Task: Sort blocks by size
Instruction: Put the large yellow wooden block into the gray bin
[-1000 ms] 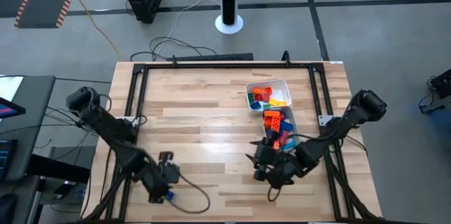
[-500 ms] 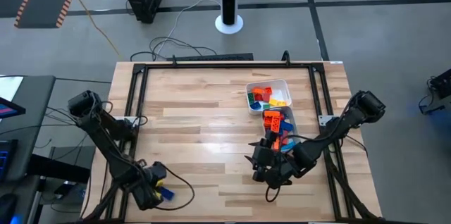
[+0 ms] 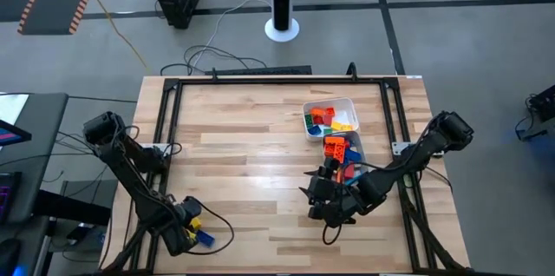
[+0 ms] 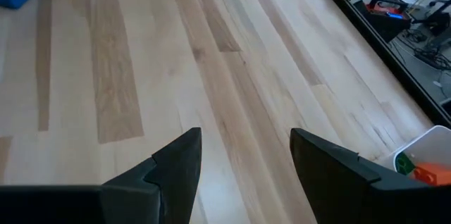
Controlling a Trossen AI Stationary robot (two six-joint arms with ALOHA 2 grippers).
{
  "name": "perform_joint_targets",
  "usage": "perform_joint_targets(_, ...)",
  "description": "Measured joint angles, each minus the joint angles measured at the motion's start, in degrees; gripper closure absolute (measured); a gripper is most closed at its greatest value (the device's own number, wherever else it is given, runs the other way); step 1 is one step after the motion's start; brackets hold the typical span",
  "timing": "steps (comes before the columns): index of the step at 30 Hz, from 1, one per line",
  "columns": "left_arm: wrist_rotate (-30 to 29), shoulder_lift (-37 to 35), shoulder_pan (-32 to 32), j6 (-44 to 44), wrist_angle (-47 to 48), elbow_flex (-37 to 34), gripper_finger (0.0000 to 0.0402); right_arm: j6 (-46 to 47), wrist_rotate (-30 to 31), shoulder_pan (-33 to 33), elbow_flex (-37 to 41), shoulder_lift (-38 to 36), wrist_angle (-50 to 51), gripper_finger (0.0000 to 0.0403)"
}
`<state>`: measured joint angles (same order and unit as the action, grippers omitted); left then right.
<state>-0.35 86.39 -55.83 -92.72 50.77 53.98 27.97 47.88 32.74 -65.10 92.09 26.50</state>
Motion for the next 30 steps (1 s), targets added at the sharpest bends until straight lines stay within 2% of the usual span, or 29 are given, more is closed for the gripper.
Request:
perform_joint_targets(6, -2.71, 0.0, -0.24, 0.04, -0.91, 0.0, 0.0203, 0.02, -0.02, 0.28, 0.0, 0.0, -0.11, 0.0148)
perform_joint_targets(18, -3.59, -0.15, 0.06, 2.65, -1.22, -3.04, 0.0203, -0.17, -0.02, 0.23, 0.0, 0.0, -0.2, 0.0148)
perform_joint_targets(22, -6.55, -0.13, 0.77, 2.96, 2.84, -3.04, 0.0202, -0.17, -0.02, 0.23, 0.0, 0.0, -0.24, 0.0148)
perform_joint_targets(30, -10.58, -0.3, 2.99, 4.26, 17.12, -3.08, 0.0202, -0.15, 0.0, 0.23, 0.0, 0.0, -0.35, 0.0148)
